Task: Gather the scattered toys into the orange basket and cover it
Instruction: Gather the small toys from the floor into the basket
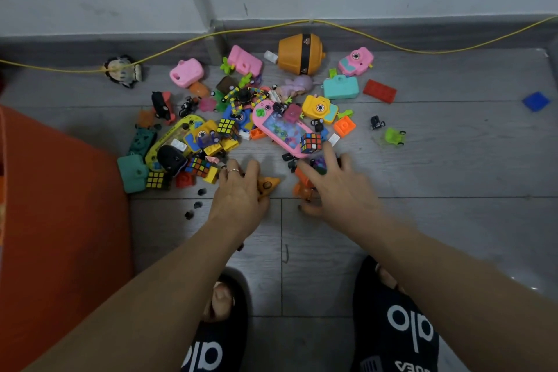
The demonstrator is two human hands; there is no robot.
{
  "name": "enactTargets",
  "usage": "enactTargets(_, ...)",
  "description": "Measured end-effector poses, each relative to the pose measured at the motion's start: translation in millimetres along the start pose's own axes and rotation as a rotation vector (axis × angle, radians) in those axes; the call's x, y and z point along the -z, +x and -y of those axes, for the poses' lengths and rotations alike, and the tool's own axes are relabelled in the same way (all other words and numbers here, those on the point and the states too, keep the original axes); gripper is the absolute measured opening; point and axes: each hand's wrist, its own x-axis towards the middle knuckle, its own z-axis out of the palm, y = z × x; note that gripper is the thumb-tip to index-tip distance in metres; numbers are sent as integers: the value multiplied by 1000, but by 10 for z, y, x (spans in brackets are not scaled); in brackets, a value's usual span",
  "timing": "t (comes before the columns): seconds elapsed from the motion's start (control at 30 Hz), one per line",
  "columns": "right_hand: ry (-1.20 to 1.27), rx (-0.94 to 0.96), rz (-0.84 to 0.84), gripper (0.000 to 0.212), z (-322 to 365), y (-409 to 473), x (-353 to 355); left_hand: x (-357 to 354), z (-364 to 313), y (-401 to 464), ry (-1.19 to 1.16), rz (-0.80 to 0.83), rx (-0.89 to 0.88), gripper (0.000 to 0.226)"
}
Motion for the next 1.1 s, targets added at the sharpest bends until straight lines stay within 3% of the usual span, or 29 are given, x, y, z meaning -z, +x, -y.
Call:
enactTargets(0.33, 69, -87, -28, 53, 125, -3, -43, 161, 123, -104, -274, -62, 146, 39)
enactTargets(0.5, 127, -115, -59, 50, 153, -69, -65, 128, 258, -257, -186, 28, 99, 34)
enactTargets(0.73, 86, -67, -29, 72, 249, -175, -83, 130, 305, -404, -64, 137, 40, 45)
enactTargets(0.97, 196, -133, -46, 53, 380, -143, -111, 144, 328, -488, -31, 167, 8, 54)
enactTargets(1.1, 266, -171, -55, 55, 387, -114, -133, 116, 362, -533, -24, 154, -10, 55)
